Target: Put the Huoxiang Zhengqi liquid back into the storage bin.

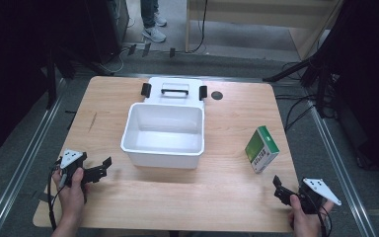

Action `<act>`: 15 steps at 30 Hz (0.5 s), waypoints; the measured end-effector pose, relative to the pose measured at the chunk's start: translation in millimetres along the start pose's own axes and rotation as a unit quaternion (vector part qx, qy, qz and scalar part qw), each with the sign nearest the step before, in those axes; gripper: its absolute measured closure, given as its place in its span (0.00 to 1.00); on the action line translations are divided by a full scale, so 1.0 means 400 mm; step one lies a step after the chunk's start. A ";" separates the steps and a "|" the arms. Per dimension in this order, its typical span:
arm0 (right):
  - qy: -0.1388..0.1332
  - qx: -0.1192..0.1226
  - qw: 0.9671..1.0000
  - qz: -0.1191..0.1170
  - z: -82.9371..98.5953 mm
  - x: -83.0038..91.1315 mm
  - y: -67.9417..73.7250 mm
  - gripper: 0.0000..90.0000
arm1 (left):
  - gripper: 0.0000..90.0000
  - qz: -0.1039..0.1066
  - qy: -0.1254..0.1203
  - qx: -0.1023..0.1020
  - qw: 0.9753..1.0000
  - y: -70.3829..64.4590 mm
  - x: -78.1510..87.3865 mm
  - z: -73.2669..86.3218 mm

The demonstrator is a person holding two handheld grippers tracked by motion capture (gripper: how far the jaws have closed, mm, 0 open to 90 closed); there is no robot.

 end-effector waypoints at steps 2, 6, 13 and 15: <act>-0.003 0.001 1.000 0.003 -0.001 0.002 0.000 0.00 | 0.02 -0.001 0.003 -0.002 1.000 0.000 0.000 0.000; -0.009 0.011 1.000 0.000 -0.003 0.008 0.004 0.00 | 0.02 0.000 -0.001 -0.001 1.000 -0.001 0.001 0.000; -0.010 0.005 1.000 -0.006 -0.013 0.026 0.003 0.00 | 0.02 0.001 0.000 0.002 1.000 0.000 0.002 0.000; -0.004 0.015 1.000 -0.010 -0.018 0.031 0.005 0.00 | 0.02 0.002 0.000 0.002 1.000 0.001 0.002 0.000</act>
Point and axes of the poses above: each handheld gripper's, and its own axes: x roughly backward along the jaws, z roughly out of its underside, y roughly to its left, the point moved 1 cm from there along -x, roughly forward along the jaws, and after that the axes turned 15 degrees about -y, right-handed, at the moved point
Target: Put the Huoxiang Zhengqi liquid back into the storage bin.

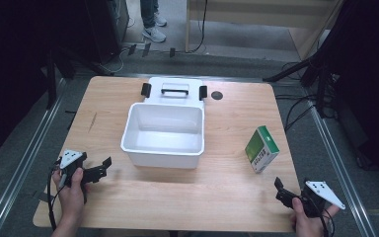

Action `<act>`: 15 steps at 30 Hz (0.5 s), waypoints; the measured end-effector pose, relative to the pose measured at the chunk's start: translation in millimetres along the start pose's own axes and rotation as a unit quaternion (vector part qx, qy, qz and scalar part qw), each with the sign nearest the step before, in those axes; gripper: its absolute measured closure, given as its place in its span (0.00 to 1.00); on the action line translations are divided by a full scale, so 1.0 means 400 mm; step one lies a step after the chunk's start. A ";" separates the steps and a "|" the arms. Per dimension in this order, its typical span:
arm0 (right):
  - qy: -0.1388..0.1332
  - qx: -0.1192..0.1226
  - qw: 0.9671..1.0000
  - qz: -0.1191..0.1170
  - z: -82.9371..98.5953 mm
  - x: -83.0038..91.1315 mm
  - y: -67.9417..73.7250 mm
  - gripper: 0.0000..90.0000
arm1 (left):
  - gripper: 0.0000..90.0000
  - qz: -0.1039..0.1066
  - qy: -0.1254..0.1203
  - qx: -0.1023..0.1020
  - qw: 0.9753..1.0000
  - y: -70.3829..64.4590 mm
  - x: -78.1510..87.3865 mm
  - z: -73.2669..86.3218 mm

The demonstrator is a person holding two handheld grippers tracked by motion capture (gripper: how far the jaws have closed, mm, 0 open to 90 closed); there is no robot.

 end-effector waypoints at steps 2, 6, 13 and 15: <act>0.012 0.016 1.000 -0.015 -0.006 0.005 0.007 0.00 | 0.02 0.000 0.000 0.000 1.000 0.000 -0.001 0.000; 0.048 0.048 0.997 -0.042 -0.028 0.014 0.023 0.00 | 0.02 0.001 0.002 -0.003 1.000 -0.001 -0.002 -0.001; 0.133 0.090 0.986 -0.034 -0.125 0.002 0.029 0.00 | 0.02 0.000 0.001 -0.001 1.000 0.000 -0.002 0.000; 0.175 0.113 0.977 -0.042 -0.166 -0.007 0.039 0.00 | 0.02 0.001 0.001 -0.002 1.000 0.000 -0.002 0.000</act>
Point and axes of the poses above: each handheld gripper's, and its own axes: x roughly backward along the jaws, z roughly out of its underside, y roughly to its left, the point moved 1 cm from there along -x, roughly forward along the jaws, and after that the axes turned 15 degrees about -y, right-handed, at the moved point
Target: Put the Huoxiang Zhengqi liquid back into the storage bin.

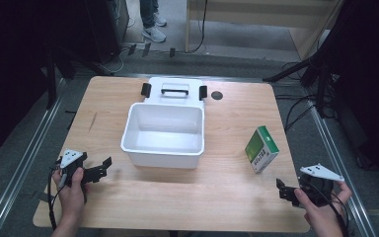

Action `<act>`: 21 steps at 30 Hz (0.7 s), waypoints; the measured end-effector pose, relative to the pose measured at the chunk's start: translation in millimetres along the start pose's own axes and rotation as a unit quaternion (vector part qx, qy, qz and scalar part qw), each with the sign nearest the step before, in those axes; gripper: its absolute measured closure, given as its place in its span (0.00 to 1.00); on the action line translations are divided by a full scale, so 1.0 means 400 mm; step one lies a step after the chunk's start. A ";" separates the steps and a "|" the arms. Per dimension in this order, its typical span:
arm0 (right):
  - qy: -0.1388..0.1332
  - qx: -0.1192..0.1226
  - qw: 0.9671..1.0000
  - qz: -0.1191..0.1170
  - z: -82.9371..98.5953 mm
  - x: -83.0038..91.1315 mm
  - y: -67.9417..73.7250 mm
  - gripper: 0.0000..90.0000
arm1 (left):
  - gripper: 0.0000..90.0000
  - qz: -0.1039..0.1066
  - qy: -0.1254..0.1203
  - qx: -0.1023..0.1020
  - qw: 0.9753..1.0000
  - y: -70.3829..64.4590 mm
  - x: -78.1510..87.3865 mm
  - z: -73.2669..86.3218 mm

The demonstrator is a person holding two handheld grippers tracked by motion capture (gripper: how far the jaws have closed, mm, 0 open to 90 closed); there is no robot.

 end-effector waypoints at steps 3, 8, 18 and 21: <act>0.053 0.021 0.998 -0.012 -0.032 -0.002 0.001 0.00 | 0.02 0.000 0.000 0.003 1.000 0.000 0.000 0.000; 0.124 0.032 0.991 -0.037 -0.060 -0.017 0.003 0.00 | 0.02 -0.001 0.000 0.002 1.000 0.000 -0.001 0.000; 0.247 0.063 0.965 -0.058 -0.141 -0.046 0.022 0.00 | 0.02 0.000 0.000 0.004 1.000 0.001 -0.001 0.000; 0.254 0.065 0.963 -0.058 -0.174 -0.044 0.025 0.05 | 0.02 0.000 0.000 0.004 1.000 0.001 -0.001 0.000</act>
Point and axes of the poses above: each handheld gripper's, and its own axes: x roughly backward along the jaws, z roughly out of its underside, y roughly to its left, the point moved 1 cm from there along -x, roughly forward along the jaws, and after that the axes turned 15 degrees about -y, right-handed, at the moved point
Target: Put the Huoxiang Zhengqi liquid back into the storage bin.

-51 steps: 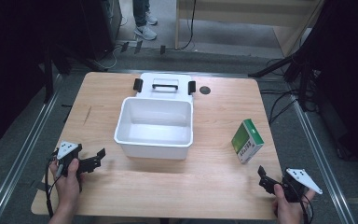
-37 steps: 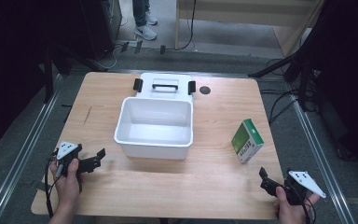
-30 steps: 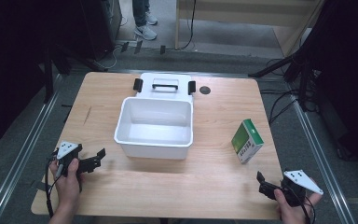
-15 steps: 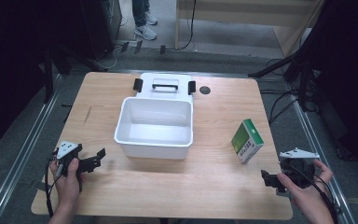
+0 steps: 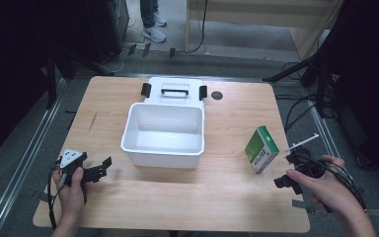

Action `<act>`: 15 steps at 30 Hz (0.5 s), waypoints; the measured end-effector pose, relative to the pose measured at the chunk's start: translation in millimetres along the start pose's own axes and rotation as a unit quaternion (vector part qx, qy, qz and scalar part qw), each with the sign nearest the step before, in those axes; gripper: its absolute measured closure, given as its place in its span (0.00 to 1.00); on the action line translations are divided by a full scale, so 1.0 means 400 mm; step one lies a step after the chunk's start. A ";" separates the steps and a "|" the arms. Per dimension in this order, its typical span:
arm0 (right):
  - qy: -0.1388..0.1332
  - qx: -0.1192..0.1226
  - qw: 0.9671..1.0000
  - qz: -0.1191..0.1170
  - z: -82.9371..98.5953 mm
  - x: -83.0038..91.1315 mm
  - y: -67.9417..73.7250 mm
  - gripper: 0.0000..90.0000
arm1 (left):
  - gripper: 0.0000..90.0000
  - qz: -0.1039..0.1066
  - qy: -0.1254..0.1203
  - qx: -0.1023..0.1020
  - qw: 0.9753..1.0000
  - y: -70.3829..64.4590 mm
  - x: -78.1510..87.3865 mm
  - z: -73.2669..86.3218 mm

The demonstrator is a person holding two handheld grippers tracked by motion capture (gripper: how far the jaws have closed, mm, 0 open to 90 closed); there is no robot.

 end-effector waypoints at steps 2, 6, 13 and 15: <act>0.009 0.002 1.000 -0.003 -0.016 0.008 0.001 0.05 | 0.02 0.000 0.000 0.001 1.000 0.000 0.000 0.000; 0.020 0.008 1.000 -0.005 -0.046 0.018 0.003 0.08 | 0.02 -0.001 0.001 -0.001 1.000 0.000 0.000 0.000; 0.035 0.011 0.999 -0.004 -0.093 0.027 0.016 0.10 | 0.02 0.000 0.001 0.001 1.000 0.000 -0.001 0.000; 0.030 0.010 0.999 -0.003 -0.106 0.030 0.017 0.12 | 0.02 0.000 0.001 0.001 1.000 0.001 -0.001 0.000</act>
Point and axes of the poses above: each handheld gripper's, and its own axes: x roughly backward along the jaws, z roughly out of its underside, y roughly to its left, the point moved 1 cm from there along -x, roughly forward along the jaws, and after that the axes turned 15 degrees about -y, right-handed, at the moved point
